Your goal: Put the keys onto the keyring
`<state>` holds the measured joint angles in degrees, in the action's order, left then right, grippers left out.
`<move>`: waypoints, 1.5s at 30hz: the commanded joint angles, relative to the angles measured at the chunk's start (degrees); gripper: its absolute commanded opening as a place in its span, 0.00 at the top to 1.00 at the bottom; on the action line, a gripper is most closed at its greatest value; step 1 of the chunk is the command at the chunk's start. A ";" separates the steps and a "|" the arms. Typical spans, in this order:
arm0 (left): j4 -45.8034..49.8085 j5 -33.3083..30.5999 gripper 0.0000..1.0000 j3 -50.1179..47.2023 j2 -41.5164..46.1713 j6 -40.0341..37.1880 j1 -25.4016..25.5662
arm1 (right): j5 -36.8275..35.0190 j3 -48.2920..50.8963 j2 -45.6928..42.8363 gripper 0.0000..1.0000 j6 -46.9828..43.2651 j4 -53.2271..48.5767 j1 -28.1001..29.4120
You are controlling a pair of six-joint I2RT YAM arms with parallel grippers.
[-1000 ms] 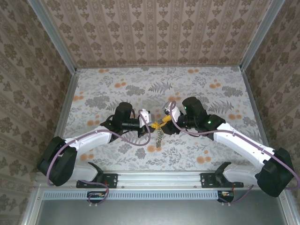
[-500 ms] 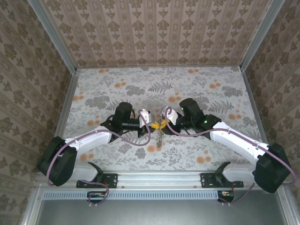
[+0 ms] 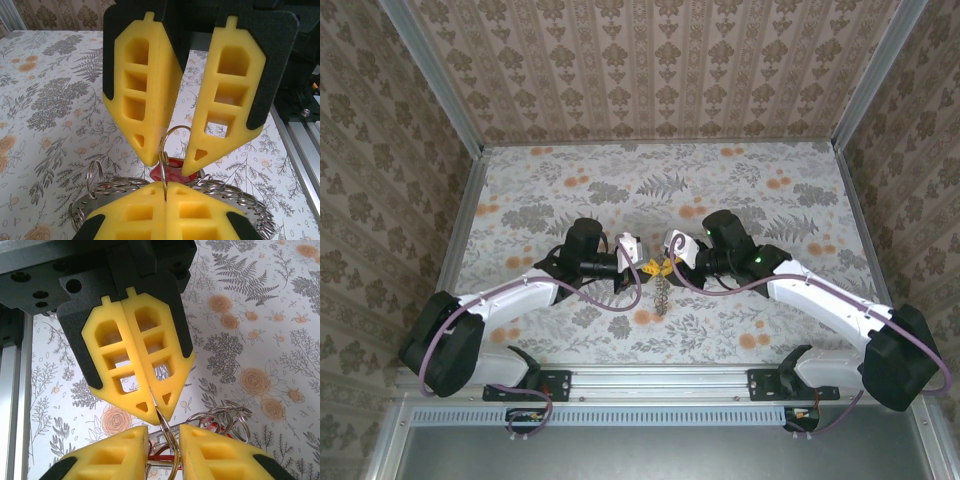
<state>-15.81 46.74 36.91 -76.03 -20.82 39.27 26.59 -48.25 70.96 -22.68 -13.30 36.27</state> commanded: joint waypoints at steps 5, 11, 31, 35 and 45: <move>-1.77 2.50 1.00 1.77 0.63 -0.89 -0.24 | -0.19 0.52 1.55 0.77 -2.69 0.60 0.12; -2.07 2.34 1.00 1.69 0.51 -0.80 -0.24 | 0.05 1.12 1.04 0.88 -2.64 1.93 -0.23; 14.67 1.75 0.80 7.56 -0.91 -10.28 0.70 | 1.31 -0.68 0.12 0.99 -4.87 -1.54 -0.32; 18.66 2.17 0.80 9.51 -2.00 -12.67 1.07 | 1.36 -0.86 -0.08 0.99 -4.92 -1.60 -0.32; 20.56 1.28 0.77 10.59 -2.87 -14.12 1.16 | 2.06 -0.30 -0.99 0.99 -4.92 -1.19 -0.33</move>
<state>2.74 46.89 45.43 -78.06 -32.91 40.10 27.05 -47.53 71.81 -26.52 -15.00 36.18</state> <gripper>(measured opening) 0.227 0.062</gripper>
